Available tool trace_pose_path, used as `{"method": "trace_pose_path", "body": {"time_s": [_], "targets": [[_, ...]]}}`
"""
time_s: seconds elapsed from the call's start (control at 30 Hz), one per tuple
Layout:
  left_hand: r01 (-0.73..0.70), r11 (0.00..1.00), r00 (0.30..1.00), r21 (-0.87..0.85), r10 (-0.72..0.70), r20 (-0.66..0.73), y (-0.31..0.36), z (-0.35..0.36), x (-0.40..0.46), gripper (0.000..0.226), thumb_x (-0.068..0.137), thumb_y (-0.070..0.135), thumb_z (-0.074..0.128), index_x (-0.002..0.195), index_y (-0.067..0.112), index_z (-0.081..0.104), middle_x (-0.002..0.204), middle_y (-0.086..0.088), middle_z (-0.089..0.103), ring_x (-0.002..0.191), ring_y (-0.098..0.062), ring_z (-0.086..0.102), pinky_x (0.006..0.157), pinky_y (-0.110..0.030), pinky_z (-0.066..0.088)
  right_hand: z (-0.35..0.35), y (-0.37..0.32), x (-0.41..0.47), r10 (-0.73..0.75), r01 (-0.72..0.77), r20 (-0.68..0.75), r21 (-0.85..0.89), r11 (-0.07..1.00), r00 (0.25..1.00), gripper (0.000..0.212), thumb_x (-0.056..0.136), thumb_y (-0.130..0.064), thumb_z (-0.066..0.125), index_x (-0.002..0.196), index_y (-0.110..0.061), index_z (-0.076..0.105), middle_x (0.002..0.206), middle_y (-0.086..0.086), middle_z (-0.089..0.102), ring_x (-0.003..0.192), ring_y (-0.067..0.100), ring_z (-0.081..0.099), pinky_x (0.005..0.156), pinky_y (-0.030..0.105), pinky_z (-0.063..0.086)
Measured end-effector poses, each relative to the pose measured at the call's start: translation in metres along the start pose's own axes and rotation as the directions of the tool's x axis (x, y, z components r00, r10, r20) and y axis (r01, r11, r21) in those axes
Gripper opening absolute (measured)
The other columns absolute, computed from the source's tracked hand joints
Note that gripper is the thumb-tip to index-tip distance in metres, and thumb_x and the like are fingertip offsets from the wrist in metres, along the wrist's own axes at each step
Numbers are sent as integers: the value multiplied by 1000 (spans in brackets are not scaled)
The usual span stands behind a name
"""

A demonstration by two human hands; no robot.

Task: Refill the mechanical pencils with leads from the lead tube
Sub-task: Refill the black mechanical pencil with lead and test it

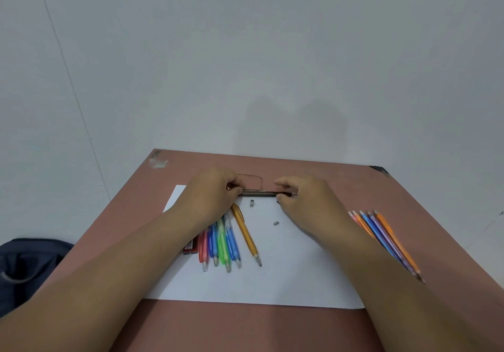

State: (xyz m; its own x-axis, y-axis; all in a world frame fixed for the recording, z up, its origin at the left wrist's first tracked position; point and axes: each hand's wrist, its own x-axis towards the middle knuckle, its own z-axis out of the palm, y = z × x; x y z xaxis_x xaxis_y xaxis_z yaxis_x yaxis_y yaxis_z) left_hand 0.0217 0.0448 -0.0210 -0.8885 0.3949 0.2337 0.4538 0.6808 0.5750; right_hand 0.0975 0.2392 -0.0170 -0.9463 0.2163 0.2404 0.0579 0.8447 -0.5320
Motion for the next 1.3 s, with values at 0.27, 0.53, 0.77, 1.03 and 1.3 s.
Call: {"method": "trace_pose_path", "body": {"time_s": [0.27, 0.53, 0.77, 1.03, 1.3], "targets": [[-13, 1000, 1000, -12, 13, 12, -2, -1, -1, 18, 98, 27, 60, 108, 30, 75, 100, 12, 70, 86, -4, 63, 83, -28, 55, -23, -9, -22, 288, -268, 52, -240, 933, 956, 34, 79, -39, 66, 107, -20, 70, 103, -3, 70, 93, 20, 67, 79, 35, 59], [-41, 997, 999, -58, 39, -34, 2, -7, -6, 17, 99, 31, 59, 108, 33, 73, 99, 17, 68, 89, -3, 61, 76, -21, 50, -25, -4, -21, 195, -195, 32, 10, 981, 980, 4, 78, -27, 69, 79, -27, 74, 78, -8, 71, 68, 11, 69, 65, 34, 59], [-196, 924, 979, -329, 202, -17, 8, -12, -17, 26, 91, 34, 69, 114, 45, 71, 91, 30, 66, 84, 7, 57, 73, -16, 42, -28, -19, -28, -66, 64, -5, 348, 935, 998, 12, 83, -24, 80, 88, -35, 77, 76, -14, 67, 67, -1, 59, 59, 12, 47], [-133, 815, 987, -564, 163, 2, 13, -17, -25, 22, 89, 31, 70, 108, 41, 73, 105, 12, 75, 101, -17, 69, 98, -47, 53, -29, -22, -31, -70, 55, 29, 369, 928, 997, 13, 85, -28, 79, 92, -38, 76, 82, -14, 74, 79, 0, 68, 67, 19, 56], [-25, 698, 987, -715, 133, 96, 18, -24, -31, 32, 84, 33, 67, 115, 25, 74, 108, 8, 76, 107, -5, 68, 97, -28, 49, -29, -24, -34, -111, 90, 32, 388, 917, 993, 16, 84, -22, 80, 97, -31, 76, 83, -16, 74, 78, -2, 69, 61, 8, 48]]}}
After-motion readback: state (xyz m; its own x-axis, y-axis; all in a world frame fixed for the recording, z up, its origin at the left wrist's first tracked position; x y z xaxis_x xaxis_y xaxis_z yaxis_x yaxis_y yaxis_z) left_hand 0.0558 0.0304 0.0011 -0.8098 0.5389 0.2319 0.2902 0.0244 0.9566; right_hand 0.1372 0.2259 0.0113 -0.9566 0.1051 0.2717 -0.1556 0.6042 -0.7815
